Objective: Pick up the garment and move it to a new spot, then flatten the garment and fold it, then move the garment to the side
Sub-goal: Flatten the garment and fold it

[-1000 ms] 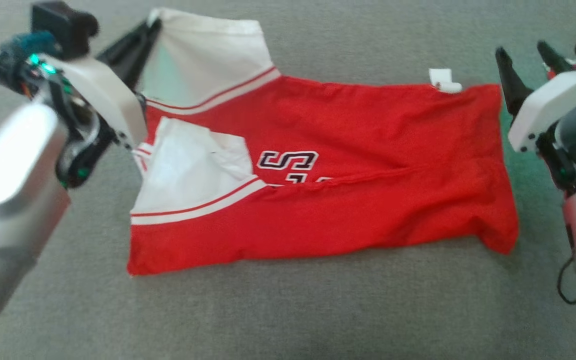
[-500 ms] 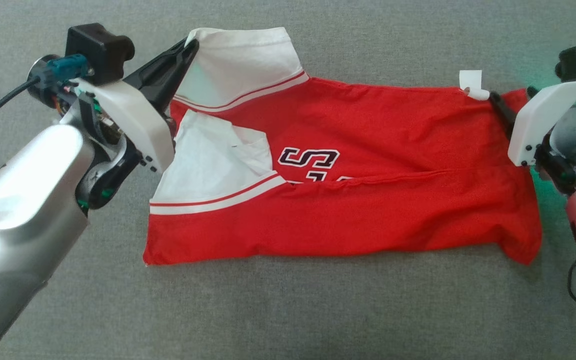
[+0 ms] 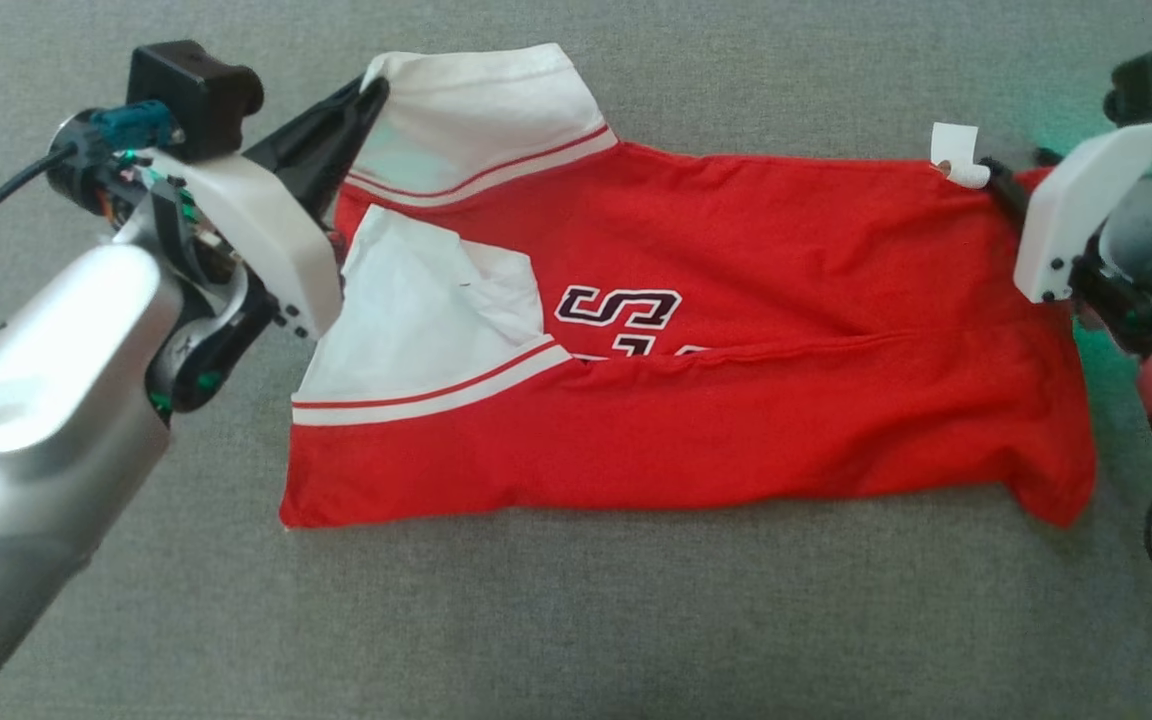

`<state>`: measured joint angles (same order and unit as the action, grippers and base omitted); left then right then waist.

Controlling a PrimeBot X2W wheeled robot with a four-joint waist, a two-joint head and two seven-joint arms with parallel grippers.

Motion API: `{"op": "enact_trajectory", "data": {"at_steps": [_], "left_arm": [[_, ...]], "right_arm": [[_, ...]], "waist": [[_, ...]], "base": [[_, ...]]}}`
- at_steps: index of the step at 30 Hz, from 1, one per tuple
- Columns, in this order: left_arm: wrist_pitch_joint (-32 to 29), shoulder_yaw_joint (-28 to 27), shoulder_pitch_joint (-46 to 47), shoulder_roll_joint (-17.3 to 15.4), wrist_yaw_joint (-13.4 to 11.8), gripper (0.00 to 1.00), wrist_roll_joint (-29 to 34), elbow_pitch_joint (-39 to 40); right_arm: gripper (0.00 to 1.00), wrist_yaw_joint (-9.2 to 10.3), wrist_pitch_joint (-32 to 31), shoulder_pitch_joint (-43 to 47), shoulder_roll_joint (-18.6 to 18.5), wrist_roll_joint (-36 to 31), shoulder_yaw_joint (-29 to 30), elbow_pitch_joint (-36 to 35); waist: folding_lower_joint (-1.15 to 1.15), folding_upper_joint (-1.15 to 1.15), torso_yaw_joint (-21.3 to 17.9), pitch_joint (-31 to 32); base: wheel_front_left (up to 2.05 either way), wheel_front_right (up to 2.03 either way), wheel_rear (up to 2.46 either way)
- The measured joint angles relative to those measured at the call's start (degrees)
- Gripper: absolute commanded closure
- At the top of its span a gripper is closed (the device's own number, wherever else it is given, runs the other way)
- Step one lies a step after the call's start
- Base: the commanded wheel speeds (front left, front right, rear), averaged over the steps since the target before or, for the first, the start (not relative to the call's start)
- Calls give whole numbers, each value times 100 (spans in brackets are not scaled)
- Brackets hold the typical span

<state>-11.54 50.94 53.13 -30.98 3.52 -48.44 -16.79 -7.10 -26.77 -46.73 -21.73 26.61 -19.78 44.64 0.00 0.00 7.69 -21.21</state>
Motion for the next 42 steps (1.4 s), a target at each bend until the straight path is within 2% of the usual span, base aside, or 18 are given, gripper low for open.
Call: {"op": "enact_trajectory", "data": {"at_steps": [5, 15, 22, 28, 34, 42], "left_arm": [[87, -31, 144, -5, -7, 100, 3, -291], [588, -220, 832, 21, -41, 100, 266, -1170], [1191, -307, 1636, 235, 11, 100, 594, -2031], [1374, -242, 1717, 355, 181, 100, 625, -2396], [1433, -25, 1337, 297, 312, 100, 595, -2326], [906, 433, 315, -278, 364, 100, 220, -1327]], "right_arm": [[100, 0, 102, -96, -7, 261, -79, -33], [100, 0, 981, -833, 53, 530, 172, -73], [100, 0, 1885, -1293, 212, 575, 241, -13], [100, 0, 2130, -1348, 231, 736, 77, 88], [100, 0, 2102, -1040, 30, 1135, -209, 68], [100, 0, 1496, -192, -408, 1783, -636, -241]], "waist": [[0, 0, -51, -50], [1, 0, -269, -184], [1, 0, -400, -378], [1, 0, -398, -319], [0, 0, -347, -52], [-1, 0, -225, 354]], "base": [[0, 0, 0], [0, 0, 0], [0, 0, 0], [0, 0, 0], [0, 0, 0], [0, 0, 0]]}}
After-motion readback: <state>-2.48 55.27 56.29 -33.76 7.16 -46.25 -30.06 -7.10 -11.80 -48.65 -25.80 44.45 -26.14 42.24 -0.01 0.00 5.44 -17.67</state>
